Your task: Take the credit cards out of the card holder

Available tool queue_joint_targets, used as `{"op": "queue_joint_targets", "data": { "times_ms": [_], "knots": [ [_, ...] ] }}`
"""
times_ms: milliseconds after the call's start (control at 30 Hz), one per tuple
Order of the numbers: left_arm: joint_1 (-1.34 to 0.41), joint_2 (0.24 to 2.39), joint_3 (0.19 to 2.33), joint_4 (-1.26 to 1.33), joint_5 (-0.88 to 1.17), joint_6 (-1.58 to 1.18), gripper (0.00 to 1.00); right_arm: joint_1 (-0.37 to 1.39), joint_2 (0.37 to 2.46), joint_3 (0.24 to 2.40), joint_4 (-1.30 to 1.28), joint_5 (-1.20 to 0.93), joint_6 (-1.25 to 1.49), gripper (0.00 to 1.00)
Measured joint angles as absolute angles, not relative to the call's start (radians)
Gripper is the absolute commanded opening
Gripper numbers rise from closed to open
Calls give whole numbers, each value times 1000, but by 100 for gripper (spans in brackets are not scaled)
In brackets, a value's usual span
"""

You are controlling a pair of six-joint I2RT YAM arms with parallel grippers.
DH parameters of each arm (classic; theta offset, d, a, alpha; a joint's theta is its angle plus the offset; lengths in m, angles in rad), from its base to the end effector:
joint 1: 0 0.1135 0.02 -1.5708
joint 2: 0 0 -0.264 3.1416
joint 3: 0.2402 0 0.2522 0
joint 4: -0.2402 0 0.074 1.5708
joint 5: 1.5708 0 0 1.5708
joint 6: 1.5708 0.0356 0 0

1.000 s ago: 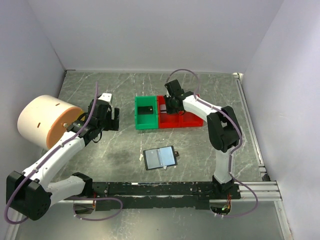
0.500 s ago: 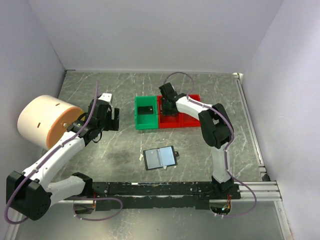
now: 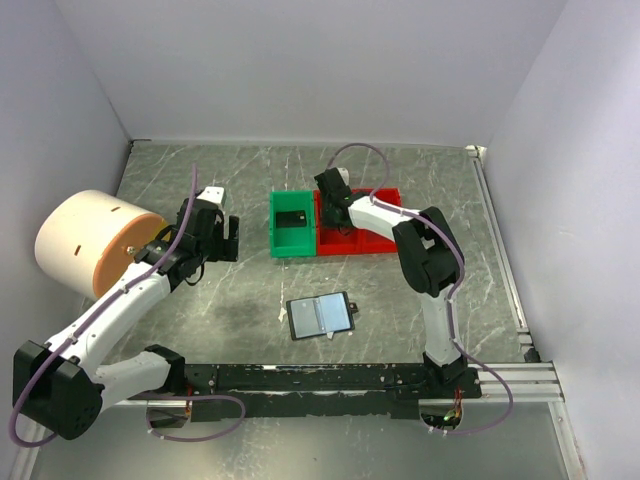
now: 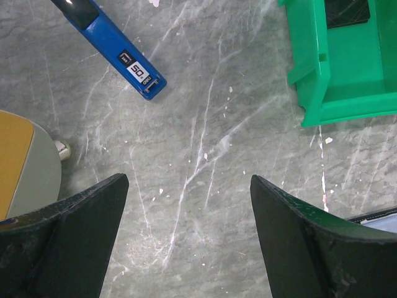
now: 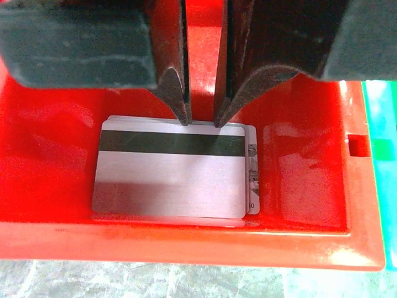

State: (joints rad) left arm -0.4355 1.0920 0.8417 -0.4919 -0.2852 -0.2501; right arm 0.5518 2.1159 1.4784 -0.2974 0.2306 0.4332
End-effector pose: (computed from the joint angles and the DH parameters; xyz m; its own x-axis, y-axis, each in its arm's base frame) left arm 0.2130 -0.0881 0.2722 -0.6474 0.0393 -0.7611 0.0584 0.9983 0.0018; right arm 0.3909 0.2311 0.1542 -0.7875 -0.0049 -0.6162 -0.0707 0.9941 0.0824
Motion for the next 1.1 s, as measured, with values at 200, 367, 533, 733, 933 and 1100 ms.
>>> {"op": "queue_joint_targets", "data": {
  "times_ms": [200,367,533,733,933,1100],
  "knots": [
    [-435,1092,842,-492,-285,-250,92,558,2118,1478,-286,236,434,26],
    [-435,1093,842,-492,-284,-250,92,558,2102,1472,-292,220,429,32],
    [-435,1093,842,-492,-283,-250,92,559,2009,1458,-315,187,408,42],
    [-435,1093,842,-492,-283,-250,95,560,1824,1387,-302,189,404,75],
    [-435,1093,842,-494,-284,-252,99,559,1576,1151,-219,223,456,100],
    [-431,1091,842,-499,-284,-265,99,527,1343,903,-91,159,558,100]
  ]
}}
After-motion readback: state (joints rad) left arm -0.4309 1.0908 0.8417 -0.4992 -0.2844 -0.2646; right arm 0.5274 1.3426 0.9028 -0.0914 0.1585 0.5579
